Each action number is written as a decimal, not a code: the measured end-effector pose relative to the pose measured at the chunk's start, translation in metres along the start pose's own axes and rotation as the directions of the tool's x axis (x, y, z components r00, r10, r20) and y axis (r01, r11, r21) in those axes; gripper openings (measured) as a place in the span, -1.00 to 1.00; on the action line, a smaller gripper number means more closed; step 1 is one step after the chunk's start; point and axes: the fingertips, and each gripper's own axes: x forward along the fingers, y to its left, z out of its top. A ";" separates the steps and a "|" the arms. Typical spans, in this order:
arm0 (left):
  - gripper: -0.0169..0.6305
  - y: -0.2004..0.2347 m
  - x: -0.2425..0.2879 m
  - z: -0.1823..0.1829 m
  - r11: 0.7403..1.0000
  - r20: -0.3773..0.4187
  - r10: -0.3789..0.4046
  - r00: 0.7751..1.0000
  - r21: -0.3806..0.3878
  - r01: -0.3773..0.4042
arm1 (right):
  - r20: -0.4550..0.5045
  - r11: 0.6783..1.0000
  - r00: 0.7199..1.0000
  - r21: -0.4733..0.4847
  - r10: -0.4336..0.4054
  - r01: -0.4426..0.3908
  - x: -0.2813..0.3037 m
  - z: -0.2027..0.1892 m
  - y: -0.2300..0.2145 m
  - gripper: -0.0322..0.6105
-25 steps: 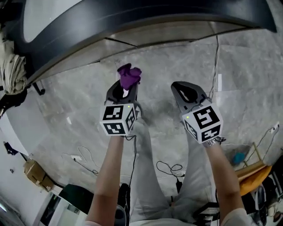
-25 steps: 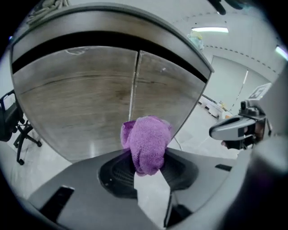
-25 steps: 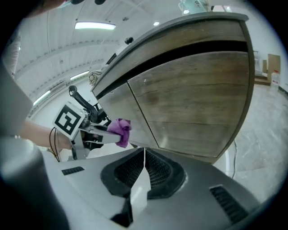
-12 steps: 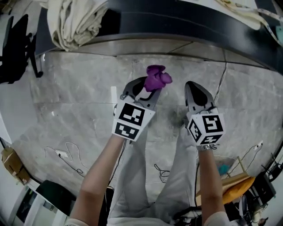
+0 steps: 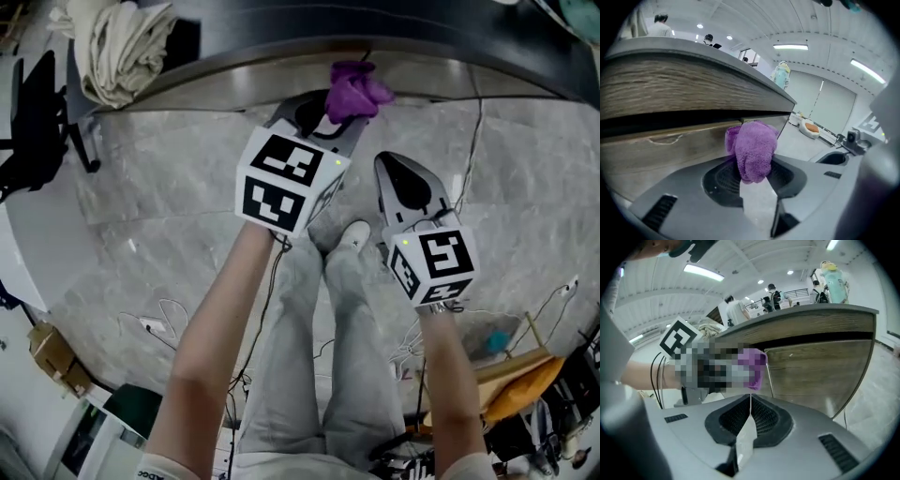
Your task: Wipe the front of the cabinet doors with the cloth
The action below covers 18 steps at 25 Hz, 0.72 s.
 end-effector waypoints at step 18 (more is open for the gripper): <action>-0.53 0.088 -0.044 -0.014 0.983 0.006 0.150 0.989 -0.110 -0.148 | -0.009 1.000 1.000 0.005 -0.025 0.025 0.029 0.008 0.021 -0.81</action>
